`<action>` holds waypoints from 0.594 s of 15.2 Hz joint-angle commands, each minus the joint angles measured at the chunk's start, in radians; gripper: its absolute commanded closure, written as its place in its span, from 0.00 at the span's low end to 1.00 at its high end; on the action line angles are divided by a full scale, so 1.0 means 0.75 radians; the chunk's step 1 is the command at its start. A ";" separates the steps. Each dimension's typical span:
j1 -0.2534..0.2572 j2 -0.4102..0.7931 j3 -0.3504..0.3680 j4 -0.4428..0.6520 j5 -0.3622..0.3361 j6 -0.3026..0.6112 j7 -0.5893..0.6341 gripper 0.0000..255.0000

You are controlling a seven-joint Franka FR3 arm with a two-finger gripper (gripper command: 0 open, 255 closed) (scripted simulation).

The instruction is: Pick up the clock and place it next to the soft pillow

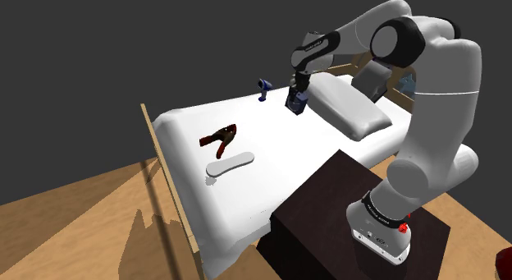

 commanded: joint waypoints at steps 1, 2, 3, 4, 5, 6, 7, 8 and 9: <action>-0.002 0.022 0.002 -0.005 0.002 0.029 -0.002 1.00; -0.002 0.034 0.002 -0.006 0.004 0.041 -0.003 1.00; -0.003 0.047 0.003 -0.005 0.005 0.053 -0.003 1.00; -0.004 0.066 0.005 -0.005 0.006 0.072 -0.004 1.00; -0.004 0.066 0.005 -0.005 0.006 0.072 -0.004 1.00; -0.004 0.066 0.005 -0.005 0.006 0.072 -0.004 1.00; -0.004 0.066 0.005 -0.005 0.006 0.072 -0.004 1.00; -0.004 0.066 0.005 -0.005 0.006 0.072 -0.004 1.00; -0.004 0.066 0.005 -0.005 0.006 0.072 -0.004 1.00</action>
